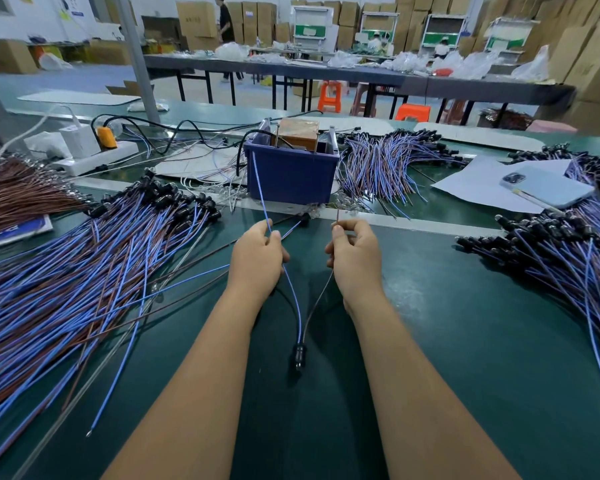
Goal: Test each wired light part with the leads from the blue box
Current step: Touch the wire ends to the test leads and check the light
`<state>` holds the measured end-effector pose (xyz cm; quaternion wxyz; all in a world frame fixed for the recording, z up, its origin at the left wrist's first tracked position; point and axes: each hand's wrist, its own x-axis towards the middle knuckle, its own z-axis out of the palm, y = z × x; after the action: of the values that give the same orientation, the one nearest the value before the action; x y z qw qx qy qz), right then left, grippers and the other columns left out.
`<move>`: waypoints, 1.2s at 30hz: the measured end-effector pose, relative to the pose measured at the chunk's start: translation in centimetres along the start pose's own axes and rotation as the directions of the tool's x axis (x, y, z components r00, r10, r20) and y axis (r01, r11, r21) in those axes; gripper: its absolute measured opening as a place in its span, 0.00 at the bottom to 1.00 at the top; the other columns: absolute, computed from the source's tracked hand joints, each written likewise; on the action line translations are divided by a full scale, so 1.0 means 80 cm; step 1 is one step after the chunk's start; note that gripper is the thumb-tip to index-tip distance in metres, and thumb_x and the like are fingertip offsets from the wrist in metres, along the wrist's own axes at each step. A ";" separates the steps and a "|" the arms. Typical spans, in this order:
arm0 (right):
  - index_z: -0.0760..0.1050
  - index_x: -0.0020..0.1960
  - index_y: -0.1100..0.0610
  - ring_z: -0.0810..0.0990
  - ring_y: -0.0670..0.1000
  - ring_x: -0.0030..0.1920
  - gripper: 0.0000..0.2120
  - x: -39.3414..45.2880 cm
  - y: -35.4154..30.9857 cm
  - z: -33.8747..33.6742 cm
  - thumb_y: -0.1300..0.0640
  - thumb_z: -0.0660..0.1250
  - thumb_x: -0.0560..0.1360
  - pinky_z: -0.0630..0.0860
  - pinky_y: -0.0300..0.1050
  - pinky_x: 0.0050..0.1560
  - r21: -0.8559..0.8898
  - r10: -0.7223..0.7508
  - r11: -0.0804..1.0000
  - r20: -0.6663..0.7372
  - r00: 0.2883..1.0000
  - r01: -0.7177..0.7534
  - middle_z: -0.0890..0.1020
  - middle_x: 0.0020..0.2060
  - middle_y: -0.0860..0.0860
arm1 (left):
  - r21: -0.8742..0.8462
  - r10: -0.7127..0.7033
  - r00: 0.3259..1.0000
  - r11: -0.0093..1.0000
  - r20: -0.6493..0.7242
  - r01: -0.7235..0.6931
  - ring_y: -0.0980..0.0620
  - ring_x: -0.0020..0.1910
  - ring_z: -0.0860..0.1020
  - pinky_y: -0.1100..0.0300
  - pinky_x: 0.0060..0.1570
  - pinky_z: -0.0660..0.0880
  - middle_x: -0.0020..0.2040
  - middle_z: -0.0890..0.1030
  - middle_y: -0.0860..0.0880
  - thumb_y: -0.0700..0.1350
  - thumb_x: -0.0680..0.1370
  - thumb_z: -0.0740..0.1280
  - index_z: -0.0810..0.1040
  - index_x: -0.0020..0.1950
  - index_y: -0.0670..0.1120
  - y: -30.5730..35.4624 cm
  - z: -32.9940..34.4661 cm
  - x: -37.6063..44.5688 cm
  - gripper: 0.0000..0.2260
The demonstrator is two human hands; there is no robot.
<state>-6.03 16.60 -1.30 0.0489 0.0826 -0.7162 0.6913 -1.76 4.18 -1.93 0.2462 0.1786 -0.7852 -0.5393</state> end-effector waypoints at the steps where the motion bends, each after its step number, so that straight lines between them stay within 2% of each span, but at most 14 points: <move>1: 0.73 0.50 0.54 0.71 0.47 0.31 0.05 0.000 0.001 0.000 0.60 0.59 0.81 0.71 0.40 0.33 -0.017 -0.006 1.000 0.007 1.000 0.006 0.75 0.32 0.49 | 0.023 0.009 1.000 1.000 -0.025 -0.009 0.53 0.28 0.72 0.57 0.38 0.71 0.30 0.77 0.52 0.43 0.82 0.56 0.70 0.70 0.45 -0.001 -0.001 0.001 0.16; 3: 0.74 0.50 0.53 0.72 0.47 0.32 0.06 0.000 0.001 0.001 0.61 0.59 0.80 0.71 0.41 0.35 -0.039 -0.010 0.999 0.028 1.000 0.011 0.76 0.32 0.49 | 0.060 0.024 0.998 0.998 -0.060 -0.021 0.55 0.29 0.70 0.57 0.37 0.69 0.30 0.77 0.53 0.44 0.82 0.56 0.71 0.70 0.46 -0.001 -0.002 0.001 0.16; 6: 0.74 0.50 0.51 0.71 0.47 0.30 0.08 0.000 0.001 0.001 0.62 0.60 0.80 0.69 0.39 0.33 -0.055 -0.016 0.998 0.042 0.999 0.018 0.76 0.32 0.49 | 0.089 0.052 0.996 0.995 -0.078 -0.045 0.54 0.27 0.68 0.57 0.36 0.68 0.30 0.76 0.53 0.43 0.81 0.57 0.77 0.59 0.52 -0.002 -0.004 0.003 0.12; 10: 0.74 0.49 0.51 0.71 0.47 0.30 0.08 0.001 0.002 0.001 0.63 0.60 0.80 0.69 0.39 0.33 -0.057 -0.022 0.998 0.039 0.999 0.024 0.76 0.31 0.50 | 0.137 0.055 0.993 0.990 -0.104 -0.040 0.57 0.24 0.68 0.63 0.29 0.66 0.27 0.74 0.53 0.43 0.80 0.58 0.78 0.63 0.46 -0.003 -0.004 0.004 0.15; 13: 0.74 0.48 0.51 0.71 0.47 0.30 0.09 0.001 0.002 0.001 0.63 0.60 0.80 0.70 0.40 0.33 -0.056 -0.007 0.998 0.036 0.999 0.009 0.77 0.31 0.50 | 0.120 0.065 0.993 0.991 -0.095 -0.053 0.54 0.27 0.68 0.57 0.34 0.68 0.28 0.73 0.53 0.43 0.80 0.58 0.76 0.67 0.48 -0.002 -0.004 0.003 0.16; 17: 0.74 0.47 0.51 0.72 0.46 0.30 0.09 0.002 0.003 0.001 0.63 0.60 0.80 0.71 0.40 0.34 -0.057 0.008 0.998 0.036 0.999 -0.006 0.77 0.31 0.49 | 0.115 0.067 0.993 0.992 -0.098 -0.055 0.50 0.30 0.68 0.55 0.38 0.71 0.29 0.74 0.52 0.43 0.80 0.59 0.76 0.67 0.48 -0.003 -0.002 0.003 0.16; 29: 0.76 0.53 0.53 0.72 0.46 0.30 0.08 0.002 0.003 0.000 0.63 0.60 0.79 0.71 0.40 0.34 -0.082 0.024 0.996 0.052 0.998 -0.019 0.77 0.31 0.49 | 0.131 0.031 0.995 0.991 -0.090 -0.019 0.53 0.28 0.69 0.58 0.34 0.70 0.28 0.75 0.54 0.45 0.80 0.59 0.77 0.67 0.51 -0.007 -0.002 0.004 0.17; 36: 0.77 0.53 0.52 0.73 0.47 0.32 0.09 0.001 0.003 -0.001 0.62 0.60 0.79 0.72 0.41 0.36 -0.099 0.018 0.995 0.056 0.998 -0.012 0.78 0.32 0.49 | 0.141 0.019 0.996 0.990 -0.088 -0.006 0.50 0.32 0.72 0.55 0.38 0.73 0.32 0.78 0.52 0.45 0.80 0.59 0.76 0.67 0.51 -0.004 -0.003 0.001 0.16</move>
<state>-6.20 16.66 -1.53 0.0273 0.0942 -0.7510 0.6530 -1.70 3.80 -2.16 0.2714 0.2145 -0.8107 -0.4724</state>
